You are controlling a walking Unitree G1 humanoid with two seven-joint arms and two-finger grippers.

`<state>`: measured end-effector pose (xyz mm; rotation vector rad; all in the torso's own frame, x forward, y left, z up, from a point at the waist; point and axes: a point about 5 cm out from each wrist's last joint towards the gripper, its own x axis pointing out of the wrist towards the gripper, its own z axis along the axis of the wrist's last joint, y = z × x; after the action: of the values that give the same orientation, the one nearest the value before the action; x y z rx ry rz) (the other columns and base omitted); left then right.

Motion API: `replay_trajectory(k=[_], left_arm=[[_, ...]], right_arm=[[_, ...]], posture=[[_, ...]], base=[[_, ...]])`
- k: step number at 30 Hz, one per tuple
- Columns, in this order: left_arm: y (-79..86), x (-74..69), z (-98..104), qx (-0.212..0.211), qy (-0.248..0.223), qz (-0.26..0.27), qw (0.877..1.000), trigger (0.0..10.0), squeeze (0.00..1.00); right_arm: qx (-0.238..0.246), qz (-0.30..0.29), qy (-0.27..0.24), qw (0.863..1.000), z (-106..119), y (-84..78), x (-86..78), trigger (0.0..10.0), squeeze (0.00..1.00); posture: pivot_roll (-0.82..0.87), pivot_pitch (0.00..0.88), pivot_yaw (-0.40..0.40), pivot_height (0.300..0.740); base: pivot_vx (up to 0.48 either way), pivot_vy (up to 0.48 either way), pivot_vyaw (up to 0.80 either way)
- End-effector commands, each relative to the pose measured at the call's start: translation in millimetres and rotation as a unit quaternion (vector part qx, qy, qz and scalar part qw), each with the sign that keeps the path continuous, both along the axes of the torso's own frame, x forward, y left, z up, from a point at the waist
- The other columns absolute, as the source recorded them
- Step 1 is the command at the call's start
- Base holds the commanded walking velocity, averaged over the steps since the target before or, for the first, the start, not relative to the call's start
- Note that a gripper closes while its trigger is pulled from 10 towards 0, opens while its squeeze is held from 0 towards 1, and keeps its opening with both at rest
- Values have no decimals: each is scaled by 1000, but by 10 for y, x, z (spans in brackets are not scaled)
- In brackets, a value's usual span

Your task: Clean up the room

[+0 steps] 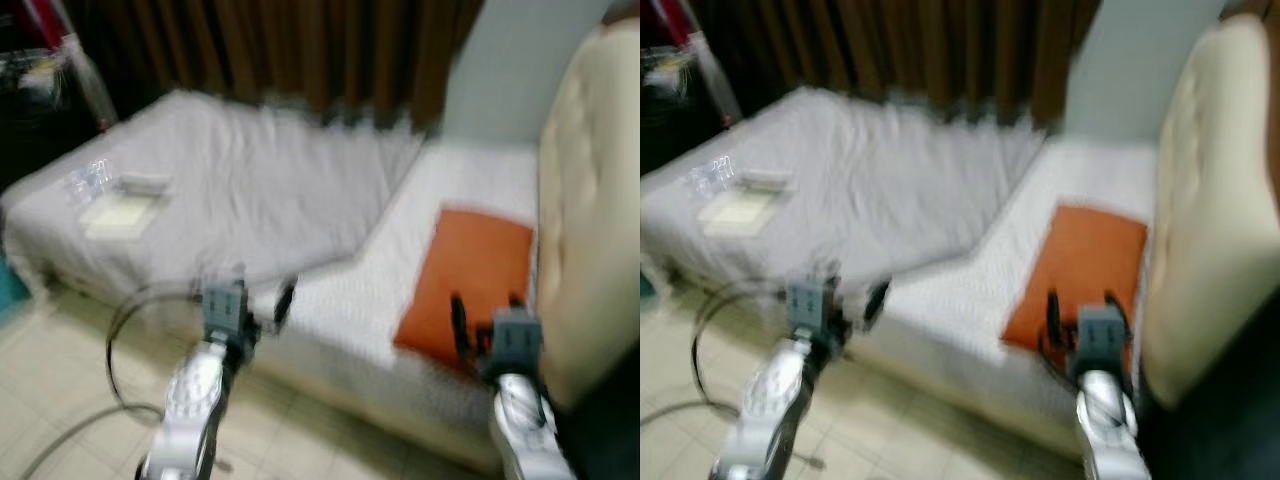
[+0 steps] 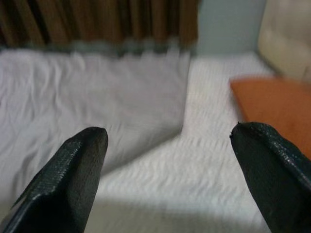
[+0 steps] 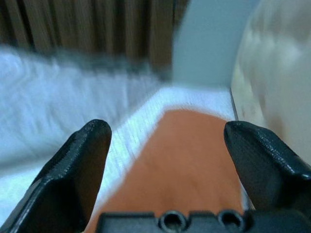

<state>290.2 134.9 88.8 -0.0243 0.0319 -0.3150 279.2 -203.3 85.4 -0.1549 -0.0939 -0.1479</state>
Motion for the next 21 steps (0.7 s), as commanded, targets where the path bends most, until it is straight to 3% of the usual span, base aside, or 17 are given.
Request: replay_trajectory(k=[1,5,8,12,14,21], left_arm=[[-14,104,52,5,-10,-5,1000,10000,0],[-30,88,26,8,0,-14,1000,10000,0],[-30,60,-28,33,10,-2,999,10000,0],[-63,69,-30,54,3,10,998,10000,0],[-128,82,6,43,-8,7,999,10000,0],[-151,82,26,29,-7,15,999,10000,0]], right_arm=[[2,13,23,1000,-36,105,15,10000,0],[3,32,26,999,-8,171,40,10000,0],[8,50,46,998,-37,213,41,10000,0],[17,65,62,996,-66,246,61,10000,0],[11,68,72,995,-83,268,84,10000,0],[14,69,77,995,-74,261,129,10000,0]], posture=[[-84,0,81,740],[-86,10,78,740],[-91,28,63,740],[-89,34,52,740],[-85,37,43,740],[-73,28,33,740]], base=[[0,480,-694],[0,480,-689],[0,480,-690],[0,0,-705],[0,0,-694],[222,261,0]])
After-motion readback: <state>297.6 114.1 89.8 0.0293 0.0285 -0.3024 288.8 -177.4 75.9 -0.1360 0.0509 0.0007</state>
